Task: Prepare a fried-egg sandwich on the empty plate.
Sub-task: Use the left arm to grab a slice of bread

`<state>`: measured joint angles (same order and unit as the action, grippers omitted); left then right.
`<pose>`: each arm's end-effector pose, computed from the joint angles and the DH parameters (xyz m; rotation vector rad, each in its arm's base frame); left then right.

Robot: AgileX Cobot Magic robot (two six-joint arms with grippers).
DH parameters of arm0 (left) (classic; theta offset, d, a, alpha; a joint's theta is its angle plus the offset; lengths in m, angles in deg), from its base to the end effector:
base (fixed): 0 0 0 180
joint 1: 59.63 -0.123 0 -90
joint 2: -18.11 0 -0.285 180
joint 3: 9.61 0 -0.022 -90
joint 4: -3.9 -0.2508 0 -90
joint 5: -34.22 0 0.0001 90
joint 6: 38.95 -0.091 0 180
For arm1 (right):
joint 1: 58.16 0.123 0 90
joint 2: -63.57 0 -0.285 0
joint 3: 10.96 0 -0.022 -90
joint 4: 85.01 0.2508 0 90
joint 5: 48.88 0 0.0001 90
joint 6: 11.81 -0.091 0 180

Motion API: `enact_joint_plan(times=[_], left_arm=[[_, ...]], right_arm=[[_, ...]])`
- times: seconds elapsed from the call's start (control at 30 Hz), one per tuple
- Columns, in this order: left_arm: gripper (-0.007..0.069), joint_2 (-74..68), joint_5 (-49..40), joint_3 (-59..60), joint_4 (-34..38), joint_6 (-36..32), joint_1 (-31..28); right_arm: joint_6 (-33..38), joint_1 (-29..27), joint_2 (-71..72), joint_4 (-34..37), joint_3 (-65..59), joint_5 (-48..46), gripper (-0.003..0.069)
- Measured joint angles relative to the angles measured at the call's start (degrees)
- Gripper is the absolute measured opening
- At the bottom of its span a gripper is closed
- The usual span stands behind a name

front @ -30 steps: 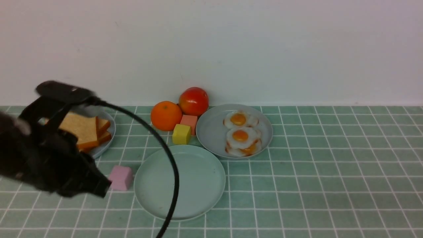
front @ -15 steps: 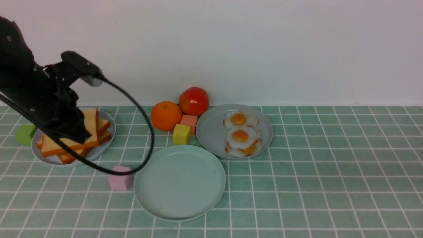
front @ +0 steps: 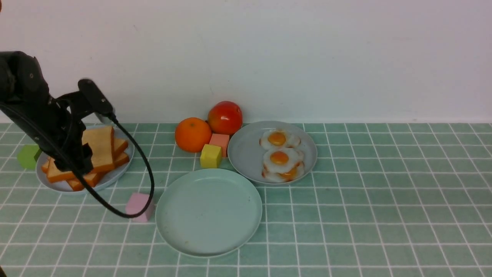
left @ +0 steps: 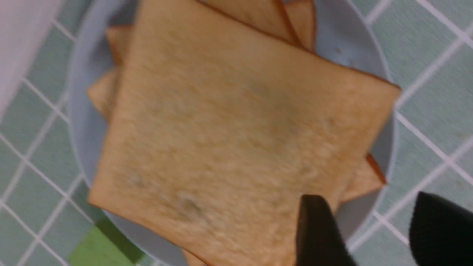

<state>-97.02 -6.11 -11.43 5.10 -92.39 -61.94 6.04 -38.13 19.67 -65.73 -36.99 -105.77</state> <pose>0.4001 0.0149 0.2204 1.1554 2.4554 0.2764 0.0797 0.0559 0.3768 -0.6666 2.0883 0.4344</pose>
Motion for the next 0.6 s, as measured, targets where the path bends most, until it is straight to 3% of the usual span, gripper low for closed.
enact_joint_plan(times=[0.17, 0.37, 0.6], left_arm=[[0.0468, 0.0, 0.6, 0.0, -0.1, -2.7, 0.0], [0.0470, -0.4, 2.5, 0.0, -0.1, -7.2, 0.0], [0.0470, -4.3, 3.8, -0.2, -0.3, -7.9, 0.0]], right_arm=[[0.0, 0.0, 0.0, 0.5, 0.0, 0.3, 0.0018], [0.0, 0.0, 0.0, 0.5, 0.0, 0.7, 0.0022], [0.0, 0.0, 0.0, 0.7, 0.0, 3.4, 0.0022]])
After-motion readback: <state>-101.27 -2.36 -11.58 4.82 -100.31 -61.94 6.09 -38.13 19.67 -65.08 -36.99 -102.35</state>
